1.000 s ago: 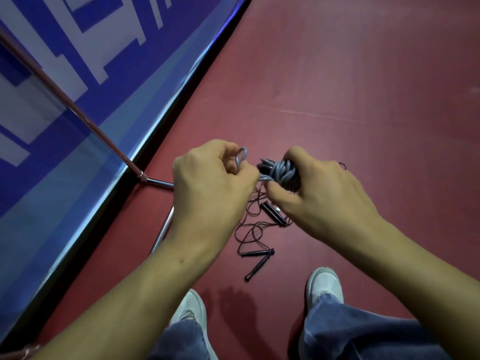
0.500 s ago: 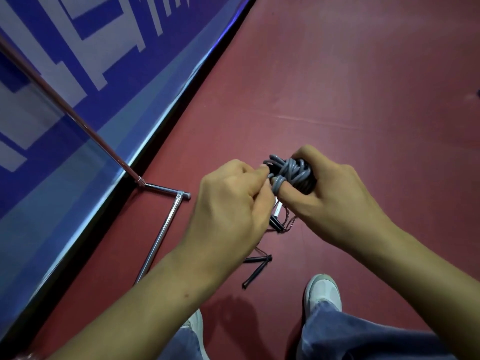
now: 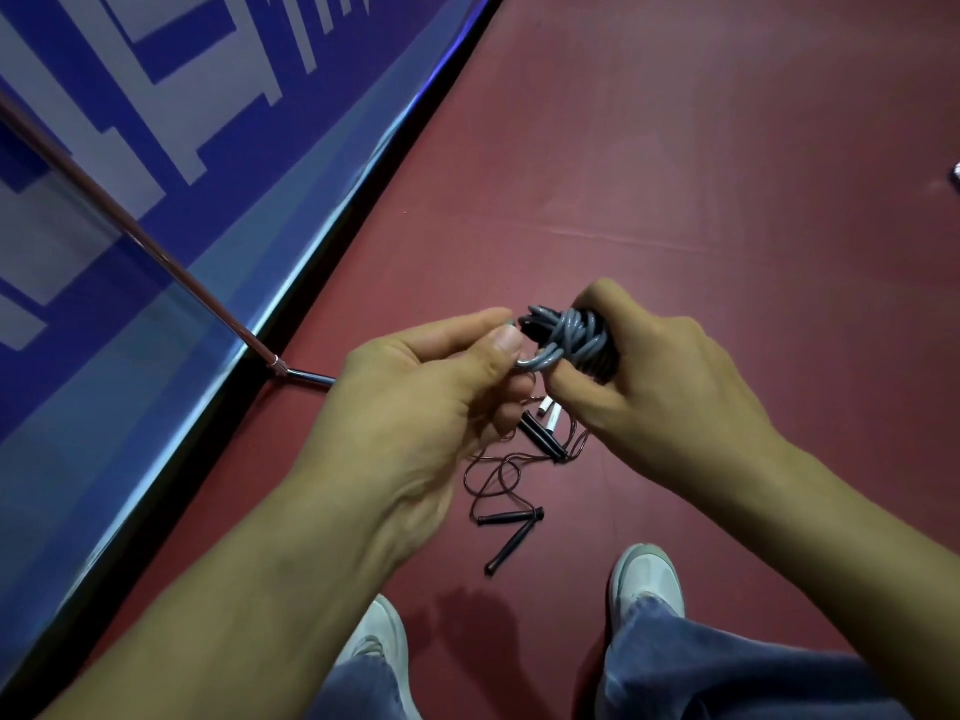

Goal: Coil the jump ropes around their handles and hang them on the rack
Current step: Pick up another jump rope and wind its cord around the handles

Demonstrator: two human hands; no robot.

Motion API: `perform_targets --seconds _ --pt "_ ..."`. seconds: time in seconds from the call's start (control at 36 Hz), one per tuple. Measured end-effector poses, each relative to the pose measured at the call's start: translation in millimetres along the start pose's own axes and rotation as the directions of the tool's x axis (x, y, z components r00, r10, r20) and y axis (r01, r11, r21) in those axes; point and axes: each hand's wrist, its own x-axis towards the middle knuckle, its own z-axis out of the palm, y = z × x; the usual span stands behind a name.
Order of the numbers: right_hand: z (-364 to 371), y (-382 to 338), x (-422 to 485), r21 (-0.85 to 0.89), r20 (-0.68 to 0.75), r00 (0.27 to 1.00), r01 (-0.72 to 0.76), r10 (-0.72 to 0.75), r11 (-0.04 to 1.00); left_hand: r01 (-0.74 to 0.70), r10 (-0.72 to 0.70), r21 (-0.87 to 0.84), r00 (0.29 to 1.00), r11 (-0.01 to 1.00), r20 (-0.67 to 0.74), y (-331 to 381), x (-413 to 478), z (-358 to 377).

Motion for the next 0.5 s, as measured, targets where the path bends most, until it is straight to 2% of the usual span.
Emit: perform_targets --seconds 0.11,0.22,0.31,0.5 --pt "3 -4 -3 0.05 0.028 1.0 -0.005 0.004 0.999 -0.208 0.225 0.161 0.97 0.965 -0.094 -2 8 -6" --pt "4 -3 -3 0.162 0.069 0.997 -0.057 0.046 0.985 -0.366 0.416 0.442 0.909 0.819 -0.019 -2 5 -11" --pt "2 -1 -2 0.222 0.093 0.993 -0.088 0.069 0.971 -0.416 0.475 0.535 0.88 0.735 0.032 -5 3 -10" --pt "2 -4 -3 0.237 0.122 0.992 -0.073 0.045 0.969 -0.439 0.485 0.6 0.869 0.669 0.096 -7 4 -7"
